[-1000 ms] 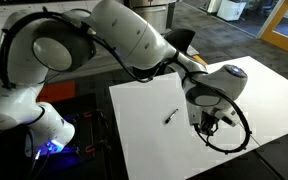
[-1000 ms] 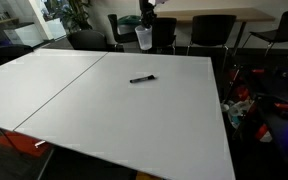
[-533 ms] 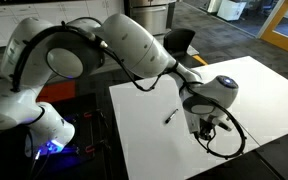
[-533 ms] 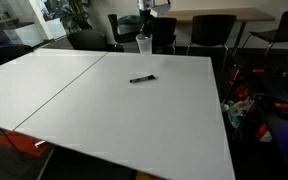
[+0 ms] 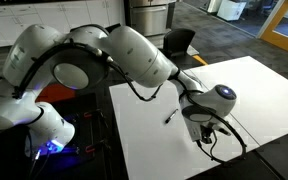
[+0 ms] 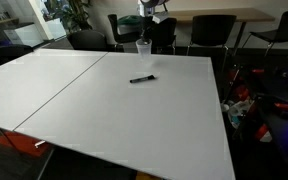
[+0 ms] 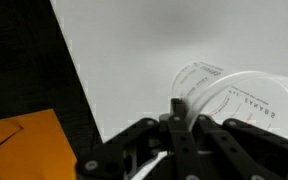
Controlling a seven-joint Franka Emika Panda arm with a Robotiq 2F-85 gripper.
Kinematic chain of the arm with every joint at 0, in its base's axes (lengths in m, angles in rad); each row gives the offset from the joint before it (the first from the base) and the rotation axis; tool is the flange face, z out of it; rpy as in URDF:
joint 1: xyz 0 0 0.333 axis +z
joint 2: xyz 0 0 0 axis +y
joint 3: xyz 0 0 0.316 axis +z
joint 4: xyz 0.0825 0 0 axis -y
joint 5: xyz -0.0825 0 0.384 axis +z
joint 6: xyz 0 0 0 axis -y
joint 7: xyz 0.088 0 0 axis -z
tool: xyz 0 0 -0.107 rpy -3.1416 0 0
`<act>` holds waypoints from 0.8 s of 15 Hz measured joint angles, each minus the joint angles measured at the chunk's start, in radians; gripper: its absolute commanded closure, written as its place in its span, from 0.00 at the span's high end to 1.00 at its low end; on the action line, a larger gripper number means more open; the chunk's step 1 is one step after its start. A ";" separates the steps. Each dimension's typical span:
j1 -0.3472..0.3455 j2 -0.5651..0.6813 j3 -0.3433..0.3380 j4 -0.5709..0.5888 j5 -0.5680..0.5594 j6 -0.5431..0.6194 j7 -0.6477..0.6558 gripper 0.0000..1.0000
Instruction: Move the cup to the right, put the marker in the cup and then remove it and put it back on the table
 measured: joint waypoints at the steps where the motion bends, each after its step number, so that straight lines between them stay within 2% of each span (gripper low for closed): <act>1: -0.005 0.004 0.006 0.005 0.000 0.000 -0.011 0.43; 8: -0.013 0.005 0.021 0.025 0.000 0.000 -0.033 0.95; 9: -0.013 0.000 0.022 0.025 0.000 0.000 -0.033 1.00; 12: -0.013 -0.037 0.027 0.003 0.000 0.000 -0.053 1.00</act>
